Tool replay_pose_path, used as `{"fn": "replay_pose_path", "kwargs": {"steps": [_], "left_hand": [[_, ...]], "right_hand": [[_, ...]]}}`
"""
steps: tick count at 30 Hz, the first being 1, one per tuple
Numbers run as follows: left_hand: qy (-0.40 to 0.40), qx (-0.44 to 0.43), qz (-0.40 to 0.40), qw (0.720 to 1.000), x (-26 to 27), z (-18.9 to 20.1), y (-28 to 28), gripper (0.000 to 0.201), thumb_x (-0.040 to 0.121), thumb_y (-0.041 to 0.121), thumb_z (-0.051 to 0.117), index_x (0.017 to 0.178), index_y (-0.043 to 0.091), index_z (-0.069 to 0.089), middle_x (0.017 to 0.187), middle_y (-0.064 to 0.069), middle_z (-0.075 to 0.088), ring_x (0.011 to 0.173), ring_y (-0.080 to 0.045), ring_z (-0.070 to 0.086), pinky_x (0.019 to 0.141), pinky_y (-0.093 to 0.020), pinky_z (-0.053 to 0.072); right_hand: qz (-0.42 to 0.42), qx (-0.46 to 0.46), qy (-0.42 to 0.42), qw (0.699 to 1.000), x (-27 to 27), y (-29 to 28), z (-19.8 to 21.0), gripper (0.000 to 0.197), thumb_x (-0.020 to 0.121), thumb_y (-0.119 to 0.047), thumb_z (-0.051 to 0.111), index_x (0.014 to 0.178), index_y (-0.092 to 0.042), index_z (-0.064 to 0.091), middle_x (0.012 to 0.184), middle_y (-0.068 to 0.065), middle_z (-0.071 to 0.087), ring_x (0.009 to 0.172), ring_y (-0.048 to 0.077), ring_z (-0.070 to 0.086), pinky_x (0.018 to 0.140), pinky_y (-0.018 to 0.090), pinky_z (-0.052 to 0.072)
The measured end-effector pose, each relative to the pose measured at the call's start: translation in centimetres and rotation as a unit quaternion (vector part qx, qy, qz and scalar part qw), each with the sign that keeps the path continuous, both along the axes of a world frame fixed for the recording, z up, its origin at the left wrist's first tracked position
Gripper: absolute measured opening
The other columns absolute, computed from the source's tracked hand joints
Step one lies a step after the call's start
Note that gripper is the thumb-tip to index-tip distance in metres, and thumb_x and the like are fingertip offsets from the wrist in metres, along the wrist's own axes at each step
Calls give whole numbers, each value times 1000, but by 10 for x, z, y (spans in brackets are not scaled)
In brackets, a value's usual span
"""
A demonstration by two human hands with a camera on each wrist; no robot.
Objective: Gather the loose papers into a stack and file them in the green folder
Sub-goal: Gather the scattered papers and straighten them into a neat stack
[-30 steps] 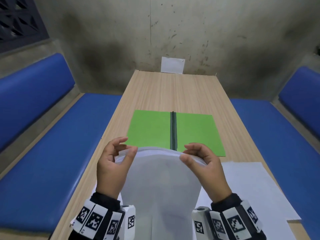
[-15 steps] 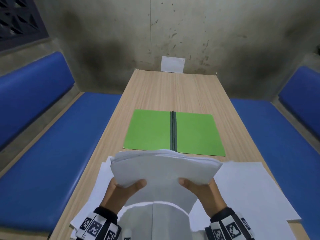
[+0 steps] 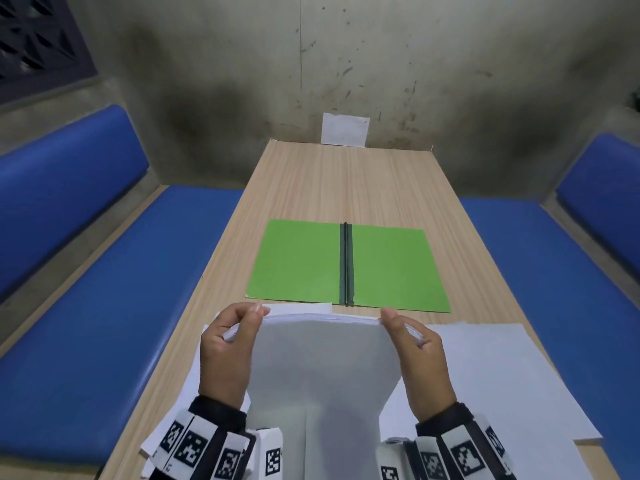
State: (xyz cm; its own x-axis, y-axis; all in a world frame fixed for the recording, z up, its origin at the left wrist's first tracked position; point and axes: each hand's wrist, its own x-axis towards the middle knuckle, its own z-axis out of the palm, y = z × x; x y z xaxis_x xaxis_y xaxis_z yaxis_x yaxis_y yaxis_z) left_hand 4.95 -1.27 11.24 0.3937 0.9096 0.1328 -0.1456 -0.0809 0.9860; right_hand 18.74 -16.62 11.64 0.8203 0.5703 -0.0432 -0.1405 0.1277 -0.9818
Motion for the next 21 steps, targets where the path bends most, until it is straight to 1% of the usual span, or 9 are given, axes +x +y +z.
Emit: {"fn": "replay_pose_path", "kwargs": {"steps": [2,5,7,9,11,13,16,17,21], "left_hand": [[-18,-9,-36,999,-7,-3,3,20,75,42,62,71,24,71,78,19,70,80,-8,61,72,-16,47],[-6,21,-162,986,-18,-16,7,66,47,72,70,91,21,71,92,19,73,83,2,66,70,-9,50],[60,9,-222,973,-21,-33,4,63,35,64,79,90,34,72,90,24,73,85,9,65,71,-5,49],[145,-22,-200,969,-22,-60,2,67,23,57,85,86,39,68,83,13,74,82,9,63,66,-5,47],[204,-30,-163,965,-21,-79,0,50,47,37,89,89,33,61,89,8,69,91,-1,64,72,-17,46],[212,-36,-128,968,-20,-88,1,30,70,15,78,87,32,60,87,9,68,84,2,63,73,-25,45],[184,-98,-96,973,-18,-85,8,12,70,24,75,71,17,66,54,8,70,67,-15,61,54,-19,49],[184,-105,-89,973,-17,-81,11,20,66,31,74,68,12,66,51,8,69,64,-20,60,52,-21,50],[202,-160,-42,965,-28,-75,33,14,78,21,72,77,8,65,71,-3,69,70,-23,61,61,-27,45]], "right_hand": [[25,7,-26,999,2,-6,-9,50,54,-60,73,64,-12,65,56,-4,63,54,9,58,52,17,48],[80,-32,-8,996,2,-11,-28,46,57,-44,81,86,-10,71,81,0,76,75,11,70,64,20,54],[109,-84,33,990,0,-13,-46,20,66,-14,80,84,-14,71,80,0,77,76,11,70,63,21,54],[111,-138,44,983,-2,-13,-64,13,71,-4,76,74,-15,70,74,0,74,72,10,68,63,22,54],[101,-155,54,981,-3,-14,-77,12,73,-3,74,71,-14,70,75,2,72,72,13,65,67,25,53],[95,-167,55,980,-1,-15,-84,7,75,-4,72,75,-11,71,78,5,72,73,14,65,67,26,52],[82,-203,23,976,14,-24,-98,11,76,-8,71,87,-7,69,88,5,75,82,20,68,75,24,54],[67,-232,6,970,22,-31,-103,10,77,-10,71,86,-10,68,90,6,73,88,22,66,81,26,52],[-31,-408,-21,912,64,-87,-126,29,78,-13,70,105,-7,61,109,12,60,98,20,50,88,30,39]]}}
